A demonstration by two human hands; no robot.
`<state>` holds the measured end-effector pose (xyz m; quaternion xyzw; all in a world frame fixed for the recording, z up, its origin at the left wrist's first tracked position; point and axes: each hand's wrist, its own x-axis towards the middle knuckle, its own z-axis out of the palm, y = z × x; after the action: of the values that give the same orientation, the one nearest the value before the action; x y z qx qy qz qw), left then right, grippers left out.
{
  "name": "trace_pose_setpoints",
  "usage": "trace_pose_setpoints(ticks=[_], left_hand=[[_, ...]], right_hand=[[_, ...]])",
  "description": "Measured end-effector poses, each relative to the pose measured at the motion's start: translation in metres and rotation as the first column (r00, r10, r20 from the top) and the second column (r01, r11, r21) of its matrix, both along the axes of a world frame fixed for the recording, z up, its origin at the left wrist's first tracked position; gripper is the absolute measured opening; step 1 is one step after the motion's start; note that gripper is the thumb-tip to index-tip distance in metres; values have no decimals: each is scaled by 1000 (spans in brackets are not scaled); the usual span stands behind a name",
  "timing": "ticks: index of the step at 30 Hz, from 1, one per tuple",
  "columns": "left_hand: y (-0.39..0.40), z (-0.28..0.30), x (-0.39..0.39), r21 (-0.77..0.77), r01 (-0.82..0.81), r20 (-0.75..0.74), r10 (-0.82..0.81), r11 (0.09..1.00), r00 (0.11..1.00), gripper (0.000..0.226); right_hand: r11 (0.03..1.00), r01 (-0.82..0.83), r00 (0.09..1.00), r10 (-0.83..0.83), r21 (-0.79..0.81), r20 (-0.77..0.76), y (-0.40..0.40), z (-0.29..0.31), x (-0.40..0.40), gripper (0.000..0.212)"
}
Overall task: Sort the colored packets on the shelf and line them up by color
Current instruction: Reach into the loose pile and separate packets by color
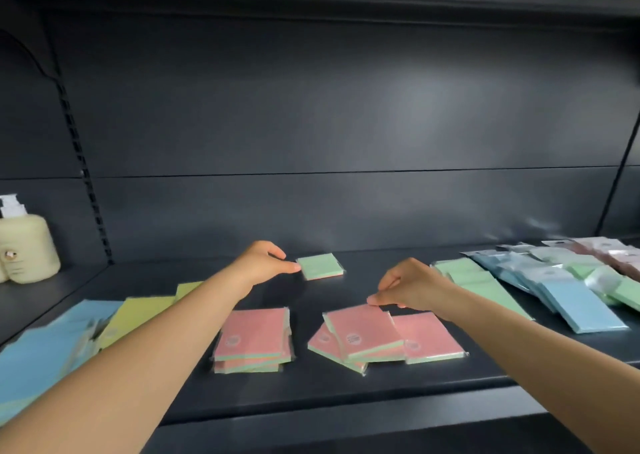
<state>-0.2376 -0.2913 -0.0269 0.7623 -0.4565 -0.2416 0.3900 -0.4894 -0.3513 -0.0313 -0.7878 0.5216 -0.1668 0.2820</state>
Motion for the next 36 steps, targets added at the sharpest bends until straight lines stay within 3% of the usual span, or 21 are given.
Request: trace_pose_setpoints(ticks=[6, 12, 17, 21, 24, 29, 33, 36], left_hand=[[-53, -14, 2, 147, 26, 73, -37, 989, 997, 69], [-99, -25, 14, 282, 111, 160, -160, 953, 974, 96], [-129, -24, 24, 410, 184, 232, -297, 894, 926, 79], [-141, -17, 25, 495, 281, 125, -387, 822, 914, 37], [-142, -12, 18, 416, 309, 40, -357, 855, 933, 16], [-133, 16, -18, 185, 289, 46, -303, 939, 952, 21], [-125, 38, -72, 17, 251, -21, -251, 968, 968, 24], [-116, 46, -124, -45, 258, -90, -261, 965, 961, 25]], right_hand=[[992, -6, 961, -29, 126, 275, -54, -16, 27, 54], [984, -58, 967, 14, 167, 255, -95, -29, 75, 67], [966, -176, 978, 148, 189, 150, -121, -31, 98, 71], [945, -231, 966, 193, 230, 172, -127, -31, 100, 81], [942, -267, 950, 222, 205, 218, -127, -31, 96, 56], [972, -176, 897, 94, 155, 433, -125, -20, 64, 23], [967, -162, 824, 23, 197, 567, -123, -1, 7, 16], [972, -144, 822, 13, 185, 570, -115, 12, -45, 21]])
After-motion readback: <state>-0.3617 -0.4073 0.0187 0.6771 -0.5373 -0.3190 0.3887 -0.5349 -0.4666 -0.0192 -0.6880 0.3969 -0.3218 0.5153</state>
